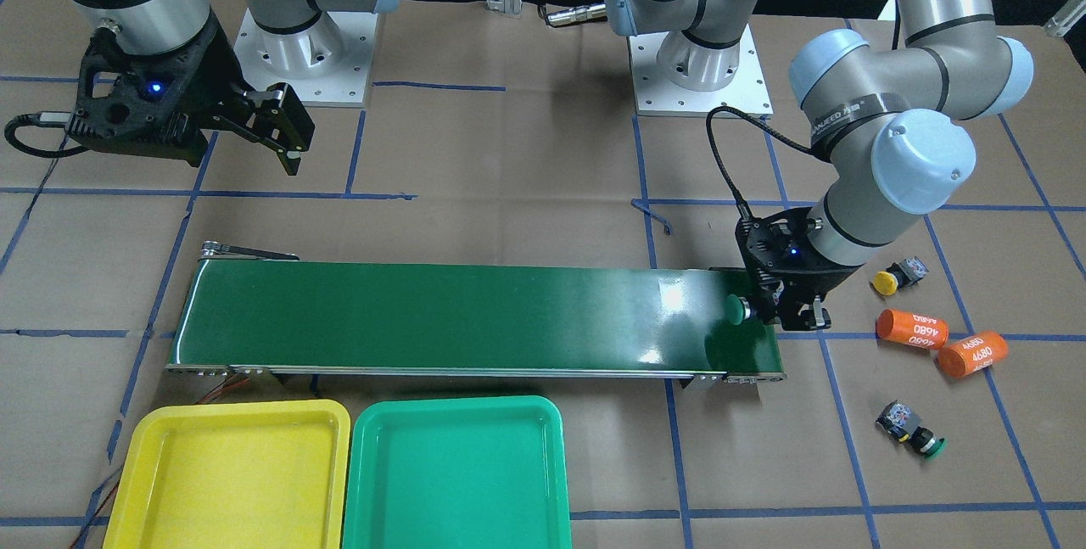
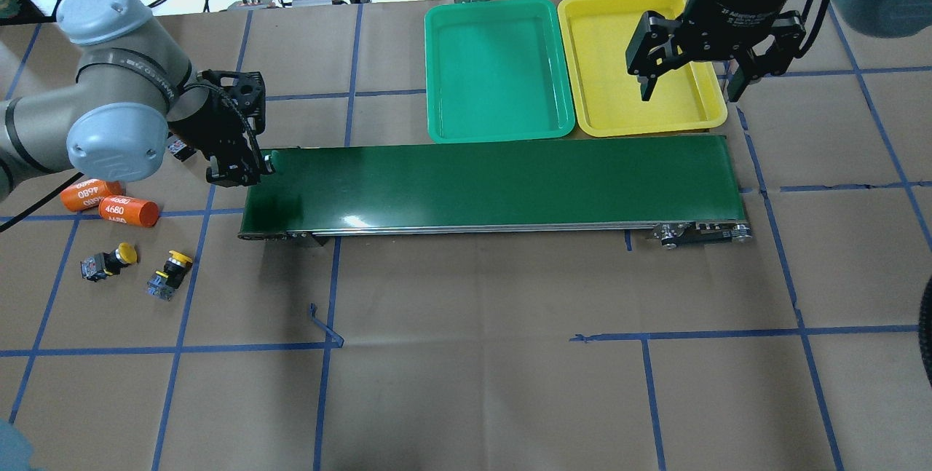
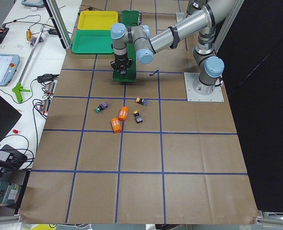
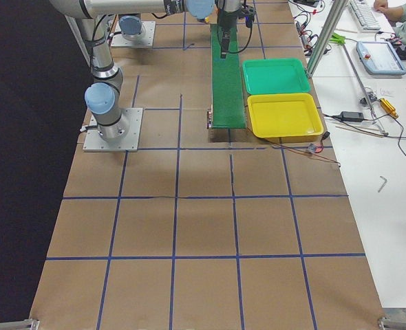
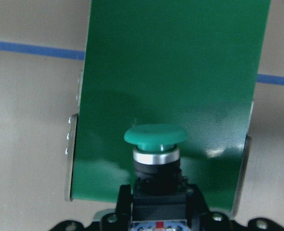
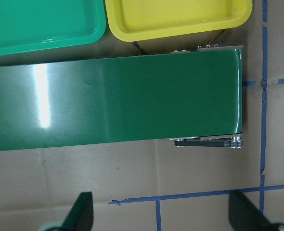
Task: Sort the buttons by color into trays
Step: 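Lower the green-capped button onto the belt and open the left gripper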
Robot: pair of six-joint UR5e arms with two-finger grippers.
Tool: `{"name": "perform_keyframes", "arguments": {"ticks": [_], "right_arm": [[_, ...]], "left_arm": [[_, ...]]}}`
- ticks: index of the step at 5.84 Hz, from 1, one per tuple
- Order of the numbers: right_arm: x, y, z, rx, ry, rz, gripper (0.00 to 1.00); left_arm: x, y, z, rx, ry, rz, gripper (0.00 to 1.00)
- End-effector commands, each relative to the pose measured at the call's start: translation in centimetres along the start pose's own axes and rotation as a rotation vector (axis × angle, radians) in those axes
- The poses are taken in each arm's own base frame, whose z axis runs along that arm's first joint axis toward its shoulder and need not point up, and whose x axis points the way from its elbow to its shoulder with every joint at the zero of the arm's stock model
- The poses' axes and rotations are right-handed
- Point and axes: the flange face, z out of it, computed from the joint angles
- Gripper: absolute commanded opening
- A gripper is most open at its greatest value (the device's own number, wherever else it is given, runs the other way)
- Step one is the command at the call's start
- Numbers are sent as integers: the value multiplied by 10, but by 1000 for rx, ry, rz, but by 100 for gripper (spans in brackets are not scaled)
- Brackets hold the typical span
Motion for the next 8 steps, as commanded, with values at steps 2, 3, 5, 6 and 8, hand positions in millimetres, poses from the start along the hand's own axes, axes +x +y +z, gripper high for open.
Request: {"name": "perform_keyframes", "arguments": {"ticks": [2,3,5,6,8], "right_arm": [[6,-1,2,-12,4,10,100],[6,-1,1,-12,4,10,100],[3,0,-2,-5,2,6,100],[3,0,1,-11,2,12,100],[2,0,1,-12,1,13,100]], "left_arm": [[11,-56,12,-22,21,165,14],[10,-57,12,-28,14,167,20],[10,-59,15,-19,15,155,78],[9,-57,17,-23,20,138,88],[8,-39,-8,-30,-5,97,88]]}}
